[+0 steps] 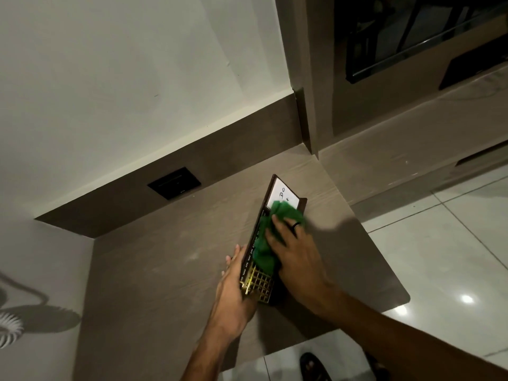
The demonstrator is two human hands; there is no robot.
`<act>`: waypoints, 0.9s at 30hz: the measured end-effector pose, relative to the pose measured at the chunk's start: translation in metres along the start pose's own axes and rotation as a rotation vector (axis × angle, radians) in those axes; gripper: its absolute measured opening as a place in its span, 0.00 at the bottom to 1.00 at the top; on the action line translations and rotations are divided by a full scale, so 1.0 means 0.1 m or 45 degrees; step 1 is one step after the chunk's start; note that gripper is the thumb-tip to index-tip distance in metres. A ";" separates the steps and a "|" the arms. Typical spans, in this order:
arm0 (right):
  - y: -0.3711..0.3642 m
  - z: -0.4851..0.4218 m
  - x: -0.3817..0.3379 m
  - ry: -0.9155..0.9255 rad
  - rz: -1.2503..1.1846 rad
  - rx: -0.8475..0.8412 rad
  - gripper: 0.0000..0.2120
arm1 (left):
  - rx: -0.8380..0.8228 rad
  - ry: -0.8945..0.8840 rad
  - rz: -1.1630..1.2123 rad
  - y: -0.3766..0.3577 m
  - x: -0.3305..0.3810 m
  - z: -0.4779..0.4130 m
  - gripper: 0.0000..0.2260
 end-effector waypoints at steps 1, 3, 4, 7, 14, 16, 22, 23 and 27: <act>-0.08 0.07 -0.08 0.136 0.009 0.004 0.31 | 0.000 0.011 0.047 0.00 0.01 0.00 0.39; -0.21 0.24 -0.30 0.452 -0.050 -0.013 0.25 | 0.004 0.058 0.197 0.01 0.00 0.01 0.33; -0.19 0.23 -0.30 0.523 -0.054 0.011 0.23 | 0.018 0.043 0.179 0.01 -0.01 0.01 0.33; 0.08 -0.16 -0.07 0.299 0.070 0.068 0.24 | 0.044 -0.023 -0.042 0.00 -0.05 0.00 0.41; -0.01 -0.12 -0.51 0.497 0.281 -0.211 0.16 | 0.057 0.079 0.033 -0.03 -0.10 -0.01 0.37; 0.05 -0.20 -0.43 0.509 0.279 -0.236 0.15 | 0.033 0.049 0.027 -0.03 -0.08 0.00 0.38; 0.24 -0.66 0.37 -0.073 0.070 0.080 0.30 | 0.018 0.015 -0.061 -0.03 -0.06 0.03 0.44; 0.17 -0.59 0.43 -0.139 0.026 0.080 0.34 | 0.020 0.019 -0.071 -0.03 -0.06 0.03 0.46; -0.27 0.06 0.31 -0.101 0.093 -0.117 0.45 | 0.032 -0.036 -0.147 -0.03 -0.07 0.01 0.53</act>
Point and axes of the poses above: each hand's wrist, its own z-axis away from the middle knuckle, its own y-axis out of the back of the hand, x = y × z, the point moved 3 cm from there along -z, towards the middle knuckle, and after that the axes turned 9 degrees about y, right-handed, at the moved point
